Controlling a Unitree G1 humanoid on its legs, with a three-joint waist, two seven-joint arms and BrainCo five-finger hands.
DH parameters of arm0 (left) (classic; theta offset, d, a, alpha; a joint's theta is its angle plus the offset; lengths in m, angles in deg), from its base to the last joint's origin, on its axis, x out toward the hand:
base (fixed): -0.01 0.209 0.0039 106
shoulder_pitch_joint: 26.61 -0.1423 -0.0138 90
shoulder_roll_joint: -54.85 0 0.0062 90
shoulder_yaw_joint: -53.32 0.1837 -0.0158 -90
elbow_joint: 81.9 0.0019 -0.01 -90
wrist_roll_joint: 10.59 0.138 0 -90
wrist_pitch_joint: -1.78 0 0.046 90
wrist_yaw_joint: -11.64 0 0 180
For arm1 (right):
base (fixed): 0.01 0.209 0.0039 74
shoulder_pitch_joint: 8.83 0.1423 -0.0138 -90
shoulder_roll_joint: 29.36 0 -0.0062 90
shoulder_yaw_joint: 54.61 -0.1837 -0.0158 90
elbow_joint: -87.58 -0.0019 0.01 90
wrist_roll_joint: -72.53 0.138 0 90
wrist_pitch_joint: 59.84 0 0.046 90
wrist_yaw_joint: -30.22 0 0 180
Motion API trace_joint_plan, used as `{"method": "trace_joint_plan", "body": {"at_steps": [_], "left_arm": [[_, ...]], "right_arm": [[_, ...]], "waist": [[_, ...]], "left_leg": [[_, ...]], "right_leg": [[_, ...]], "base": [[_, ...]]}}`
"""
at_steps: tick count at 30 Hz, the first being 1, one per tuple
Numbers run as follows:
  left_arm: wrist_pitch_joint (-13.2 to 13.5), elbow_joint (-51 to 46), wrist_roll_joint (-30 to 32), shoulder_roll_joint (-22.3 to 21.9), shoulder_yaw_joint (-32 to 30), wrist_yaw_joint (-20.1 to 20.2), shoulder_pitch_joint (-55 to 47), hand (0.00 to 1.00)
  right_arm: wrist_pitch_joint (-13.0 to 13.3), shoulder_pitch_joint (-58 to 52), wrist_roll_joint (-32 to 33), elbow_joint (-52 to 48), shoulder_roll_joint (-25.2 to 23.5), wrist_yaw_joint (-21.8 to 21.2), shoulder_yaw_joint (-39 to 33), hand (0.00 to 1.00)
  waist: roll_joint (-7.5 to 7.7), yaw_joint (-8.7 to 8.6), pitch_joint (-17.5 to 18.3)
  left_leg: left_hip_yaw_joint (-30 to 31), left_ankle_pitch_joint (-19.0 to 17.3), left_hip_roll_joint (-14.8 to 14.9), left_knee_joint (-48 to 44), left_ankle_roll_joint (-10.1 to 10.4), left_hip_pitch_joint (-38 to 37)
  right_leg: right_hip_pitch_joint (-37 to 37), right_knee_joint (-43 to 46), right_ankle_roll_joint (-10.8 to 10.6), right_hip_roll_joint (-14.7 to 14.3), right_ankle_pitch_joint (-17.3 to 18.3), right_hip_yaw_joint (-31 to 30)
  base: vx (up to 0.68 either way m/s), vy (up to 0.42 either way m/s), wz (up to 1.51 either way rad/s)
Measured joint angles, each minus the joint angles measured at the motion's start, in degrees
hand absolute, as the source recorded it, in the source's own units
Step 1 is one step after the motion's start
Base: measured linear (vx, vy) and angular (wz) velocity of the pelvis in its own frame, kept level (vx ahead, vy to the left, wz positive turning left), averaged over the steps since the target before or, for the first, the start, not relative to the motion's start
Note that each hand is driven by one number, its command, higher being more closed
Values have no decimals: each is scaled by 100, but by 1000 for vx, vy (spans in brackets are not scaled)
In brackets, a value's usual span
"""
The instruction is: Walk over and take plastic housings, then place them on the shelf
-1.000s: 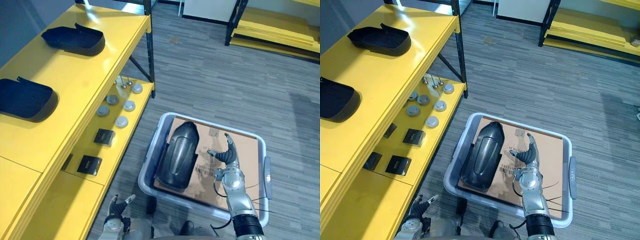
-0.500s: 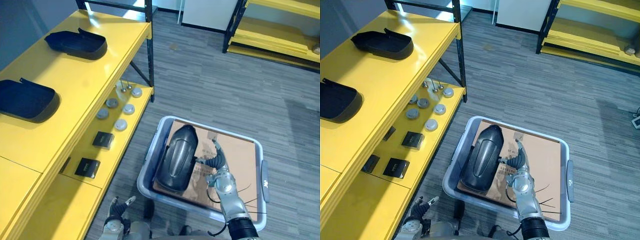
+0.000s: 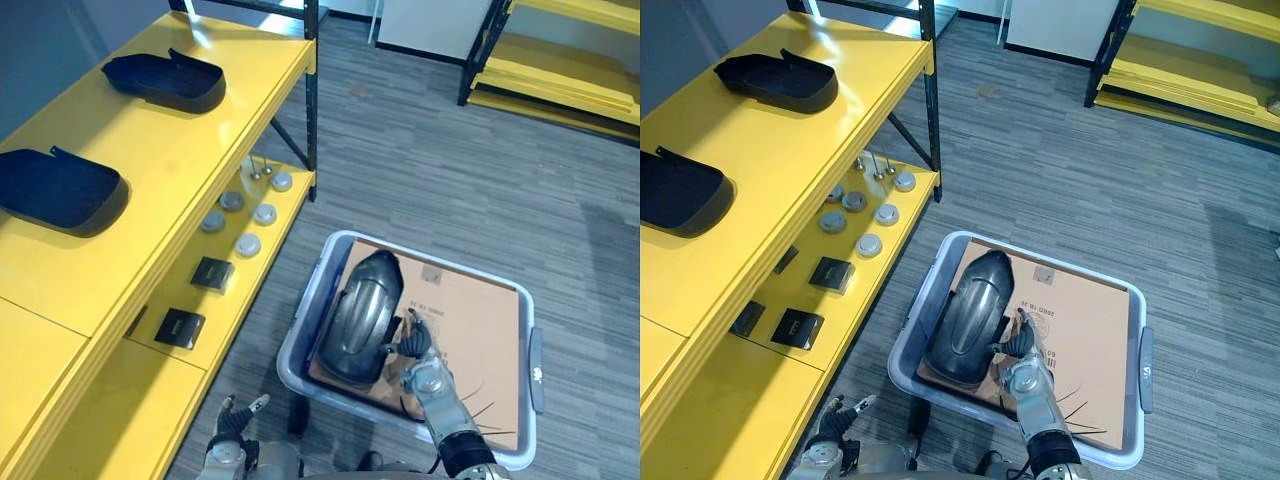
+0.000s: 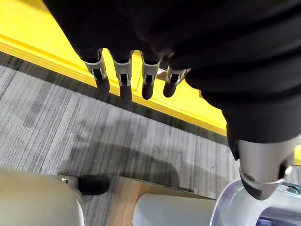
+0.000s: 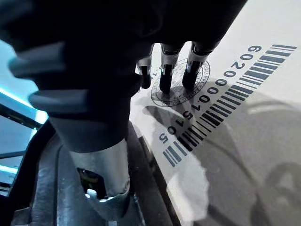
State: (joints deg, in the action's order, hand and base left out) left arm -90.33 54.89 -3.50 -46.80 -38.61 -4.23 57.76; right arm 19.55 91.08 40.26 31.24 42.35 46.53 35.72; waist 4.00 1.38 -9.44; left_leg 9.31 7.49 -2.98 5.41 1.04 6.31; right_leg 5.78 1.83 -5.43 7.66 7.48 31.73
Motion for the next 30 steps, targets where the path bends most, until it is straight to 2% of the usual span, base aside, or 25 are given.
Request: {"method": "trace_joint_plan", "body": {"at_steps": [1, 7, 11, 20, 25, 30], "left_arm": [[0, 0, 0, 0, 0, -33, 5, 0], [3, 2, -44, 38, -8, -95, 51, 0], [8, 1, -102, 44, -33, -106, 159, 0], [7, -2, -183, 40, -37, -134, 225, 0], [7, -15, -202, 34, -41, -159, 221, 0], [10, -350, -256, 13, -44, -162, 208, 0]], "right_arm": [[0, 45, 0, 45, 8, 10, -4, 100], [-122, 481, -130, 396, 122, 70, -41, 100], [-116, 850, -96, 616, 169, -17, -30, 100], [-109, 971, 141, 615, 86, -166, -28, 100], [-114, 667, 328, 129, 27, -165, -218, 100], [-73, 36, 542, -1114, 32, -25, -615, 100]], "waist": [[1, 1, -5], [27, 106, -74], [44, 124, -295], [110, 127, -395], [109, 112, -396], [105, 82, -398]], "left_leg": [[2, 5, 3, 0, 5, 20], [1, 10, 8, 14, -1, 20], [3, 11, 15, 39, -2, 23], [-164, 10, 11, 9, -1, 13], [-243, 9, 14, 8, -1, -20], [-320, 8, 10, 8, 1, -59]], "right_leg": [[-18, -1, 6, -4, -4, 2], [-21, -2, 11, -12, -8, 1], [-18, -16, 15, -28, -9, 2], [1, -95, 21, -19, -15, -59], [-3, -94, 27, 6, -35, -148], [-6, -94, 3, 36, -82, -247]], "base": [[-35, 4, -1], [-10, 2, 0], [-27, -2, 1], [13, -7, -4], [-29, 6, -9], [-52, 25, -9]]}}
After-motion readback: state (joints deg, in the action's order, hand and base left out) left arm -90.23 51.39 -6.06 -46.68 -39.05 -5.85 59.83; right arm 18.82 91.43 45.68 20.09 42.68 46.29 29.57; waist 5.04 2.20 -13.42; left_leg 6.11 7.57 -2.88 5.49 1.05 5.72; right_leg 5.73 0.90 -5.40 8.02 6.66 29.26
